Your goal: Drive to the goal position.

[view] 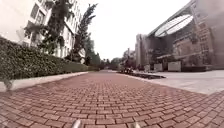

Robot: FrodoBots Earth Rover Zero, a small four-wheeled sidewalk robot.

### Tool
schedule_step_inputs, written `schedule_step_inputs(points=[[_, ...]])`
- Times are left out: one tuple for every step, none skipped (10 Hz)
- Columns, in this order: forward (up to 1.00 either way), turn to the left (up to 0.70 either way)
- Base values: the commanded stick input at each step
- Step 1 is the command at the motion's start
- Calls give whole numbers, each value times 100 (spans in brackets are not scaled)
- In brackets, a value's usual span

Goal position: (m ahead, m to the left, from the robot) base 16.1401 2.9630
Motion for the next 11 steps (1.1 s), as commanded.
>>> schedule_step_inputs(points=[[70, 0], [70, 0], [70, 0], [70, 0], [70, 0], [70, 0], [70, 0], [70, 0], [70, 0], [70, 0], [70, 0]])
